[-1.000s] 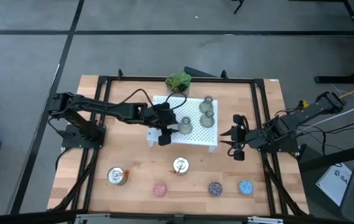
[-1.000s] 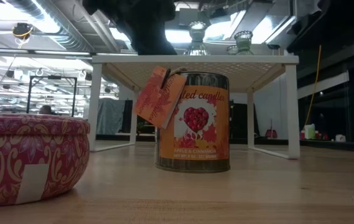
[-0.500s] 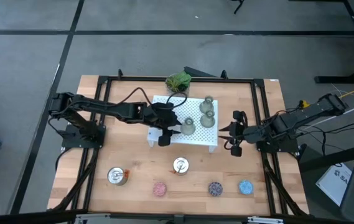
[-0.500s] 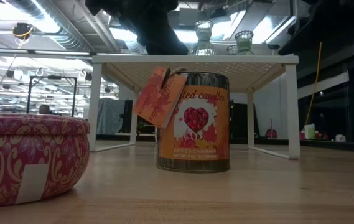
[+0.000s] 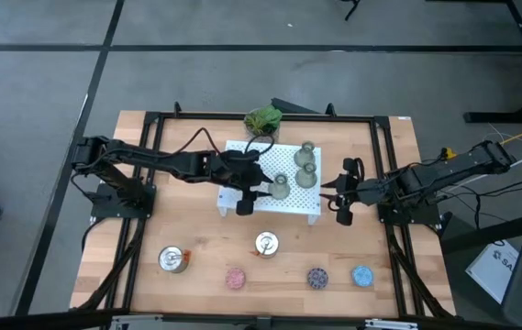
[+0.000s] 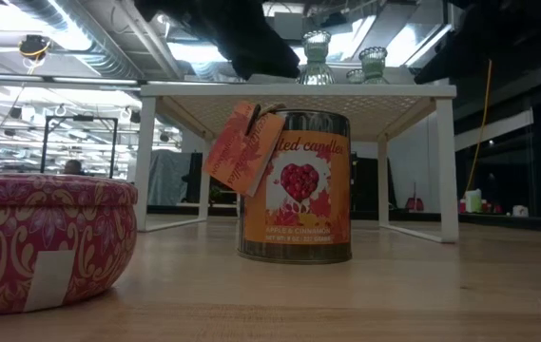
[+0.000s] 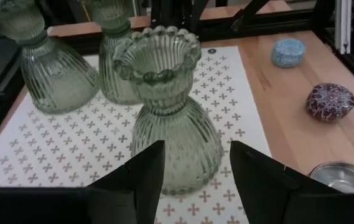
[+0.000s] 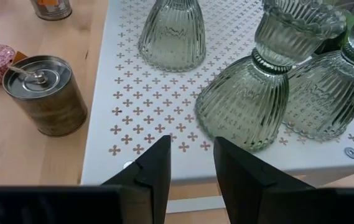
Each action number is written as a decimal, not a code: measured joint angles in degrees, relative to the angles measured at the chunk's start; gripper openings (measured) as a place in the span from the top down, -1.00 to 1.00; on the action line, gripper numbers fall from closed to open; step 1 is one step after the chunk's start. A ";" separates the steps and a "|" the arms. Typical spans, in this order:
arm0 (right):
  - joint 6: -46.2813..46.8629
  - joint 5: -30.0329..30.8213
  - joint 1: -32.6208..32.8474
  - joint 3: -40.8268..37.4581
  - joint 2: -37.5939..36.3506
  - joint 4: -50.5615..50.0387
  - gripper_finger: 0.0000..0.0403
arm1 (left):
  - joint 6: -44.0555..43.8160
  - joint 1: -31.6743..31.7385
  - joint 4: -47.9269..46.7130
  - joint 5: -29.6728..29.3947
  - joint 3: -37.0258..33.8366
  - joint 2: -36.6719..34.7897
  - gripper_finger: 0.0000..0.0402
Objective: Stock candles and vases on shelf
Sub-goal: Align the transparent vase with the other transparent vase on the shelf
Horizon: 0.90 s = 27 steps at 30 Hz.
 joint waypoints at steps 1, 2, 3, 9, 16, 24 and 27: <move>0.01 -0.25 0.00 0.00 0.00 0.07 0.38 | 0.34 -0.01 -0.08 -0.65 0.00 0.00 0.11; 0.01 -0.39 0.00 0.00 0.00 0.09 0.38 | 0.42 0.00 -0.14 -1.55 0.00 0.00 0.11; 0.00 -0.40 0.00 0.00 0.00 0.09 0.38 | 0.43 0.22 -0.09 -2.39 0.00 0.00 0.11; 0.00 -1.98 0.04 0.02 0.00 0.76 0.38 | -0.65 2.22 1.73 -2.07 0.00 1.70 0.11; -0.22 -2.07 0.04 0.02 0.00 0.78 0.38 | -0.34 2.08 4.05 0.30 0.35 2.16 0.11; -0.66 -1.89 0.00 0.02 0.00 0.90 0.38 | -0.66 2.15 6.34 0.25 0.38 3.81 0.11; -1.00 -1.90 0.00 0.02 0.00 1.23 0.38 | -0.66 2.41 8.02 2.89 0.52 4.99 0.11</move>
